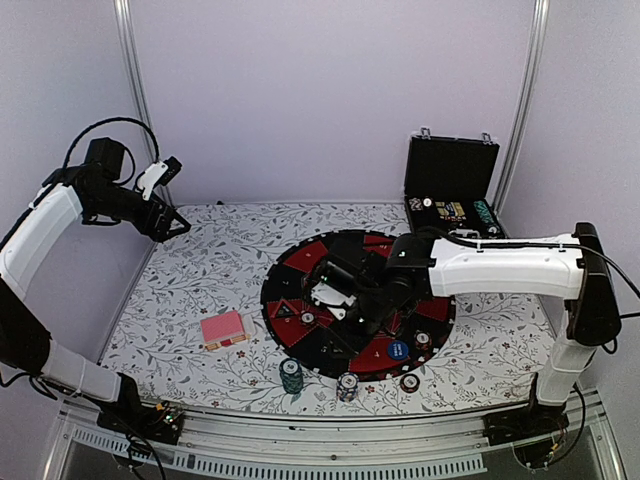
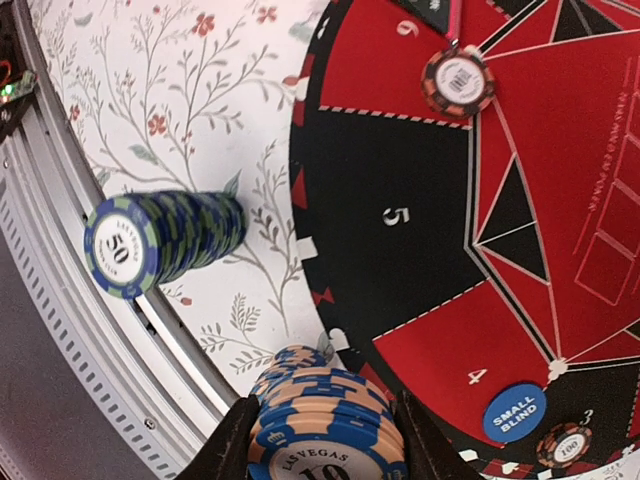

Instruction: Distribute texas hold em gaming equipment

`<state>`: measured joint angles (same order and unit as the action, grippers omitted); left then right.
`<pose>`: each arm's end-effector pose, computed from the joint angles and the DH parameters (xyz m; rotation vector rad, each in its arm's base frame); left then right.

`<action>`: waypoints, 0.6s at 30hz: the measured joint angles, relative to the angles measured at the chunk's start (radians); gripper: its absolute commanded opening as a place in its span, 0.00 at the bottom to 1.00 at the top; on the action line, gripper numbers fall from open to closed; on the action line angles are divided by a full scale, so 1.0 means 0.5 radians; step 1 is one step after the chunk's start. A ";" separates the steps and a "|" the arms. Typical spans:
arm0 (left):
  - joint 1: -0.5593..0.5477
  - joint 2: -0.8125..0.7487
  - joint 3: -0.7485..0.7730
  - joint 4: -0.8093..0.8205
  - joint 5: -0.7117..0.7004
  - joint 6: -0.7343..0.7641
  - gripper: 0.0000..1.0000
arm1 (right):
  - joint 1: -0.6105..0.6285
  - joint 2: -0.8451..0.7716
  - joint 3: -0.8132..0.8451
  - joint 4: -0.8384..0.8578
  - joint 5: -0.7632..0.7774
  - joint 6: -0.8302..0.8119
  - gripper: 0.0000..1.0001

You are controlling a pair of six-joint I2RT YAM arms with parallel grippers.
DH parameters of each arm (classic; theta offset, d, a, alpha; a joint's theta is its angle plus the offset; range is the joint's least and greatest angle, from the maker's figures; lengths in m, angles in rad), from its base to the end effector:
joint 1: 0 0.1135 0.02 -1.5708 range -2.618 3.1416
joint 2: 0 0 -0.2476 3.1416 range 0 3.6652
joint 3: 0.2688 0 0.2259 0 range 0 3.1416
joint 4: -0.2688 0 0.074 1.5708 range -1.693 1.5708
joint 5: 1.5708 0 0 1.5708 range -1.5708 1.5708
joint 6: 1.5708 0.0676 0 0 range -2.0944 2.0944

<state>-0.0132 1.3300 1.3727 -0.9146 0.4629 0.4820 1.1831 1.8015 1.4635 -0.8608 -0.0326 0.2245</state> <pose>0.2621 -0.0337 0.3202 0.7689 2.2209 -0.3386 0.1316 0.3280 0.2070 -1.3239 2.5284 0.3830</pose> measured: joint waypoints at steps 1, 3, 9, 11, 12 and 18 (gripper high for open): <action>0.000 0.000 0.000 0.000 0.001 0.000 1.00 | -0.031 0.002 0.036 -0.017 0.002 -0.005 0.16; 0.000 0.000 0.000 0.001 0.002 -0.001 1.00 | -0.094 0.025 0.133 -0.043 0.009 -0.017 0.16; 0.000 0.000 0.000 0.002 0.016 -0.002 1.00 | -0.287 0.294 0.555 -0.043 0.054 -0.092 0.15; 0.000 0.000 0.000 0.002 0.023 -0.002 1.00 | -0.349 0.436 0.719 -0.048 0.063 -0.127 0.15; 0.000 0.000 0.000 0.002 0.026 -0.002 1.00 | -0.379 0.513 0.803 -0.043 0.066 -0.144 0.16; -0.001 0.000 0.000 0.005 0.061 -0.002 1.00 | -0.486 0.919 1.221 -0.041 0.082 -0.228 0.16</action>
<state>-0.0135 1.3300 1.3727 -0.9123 0.4934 0.4808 0.9401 2.2608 2.0739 -0.8814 0.0086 0.1104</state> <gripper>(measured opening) 0.996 0.412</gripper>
